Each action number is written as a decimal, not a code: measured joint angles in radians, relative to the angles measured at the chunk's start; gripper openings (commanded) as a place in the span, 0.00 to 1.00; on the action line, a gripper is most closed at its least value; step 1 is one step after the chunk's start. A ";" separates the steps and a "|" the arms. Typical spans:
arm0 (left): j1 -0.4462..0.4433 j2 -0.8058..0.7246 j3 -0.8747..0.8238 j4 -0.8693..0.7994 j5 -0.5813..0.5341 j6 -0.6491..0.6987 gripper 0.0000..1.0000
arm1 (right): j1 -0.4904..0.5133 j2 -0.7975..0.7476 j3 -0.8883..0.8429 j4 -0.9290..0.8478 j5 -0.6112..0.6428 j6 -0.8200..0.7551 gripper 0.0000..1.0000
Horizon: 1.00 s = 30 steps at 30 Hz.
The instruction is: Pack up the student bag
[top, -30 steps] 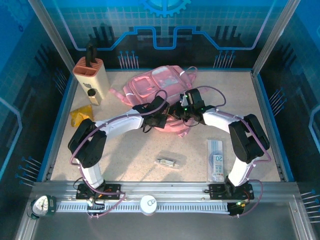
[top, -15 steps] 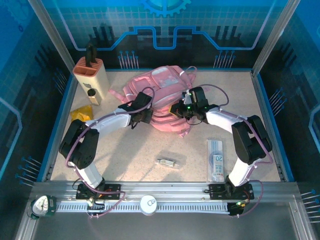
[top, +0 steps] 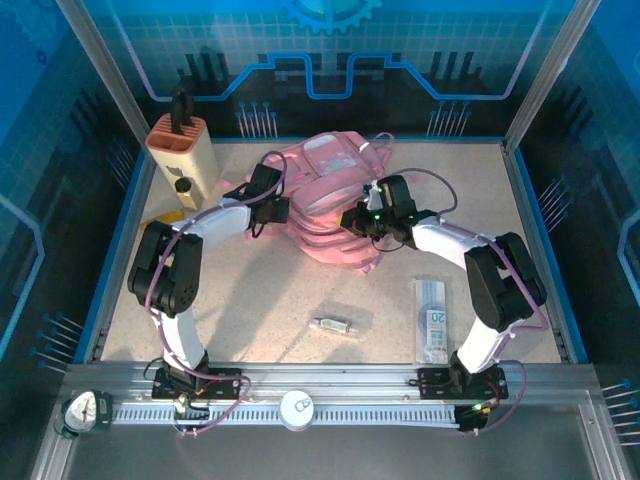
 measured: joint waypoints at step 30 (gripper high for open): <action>-0.294 -0.437 -0.396 -0.017 0.183 -0.459 0.60 | 0.007 -0.621 -0.287 -0.720 0.415 -0.161 0.84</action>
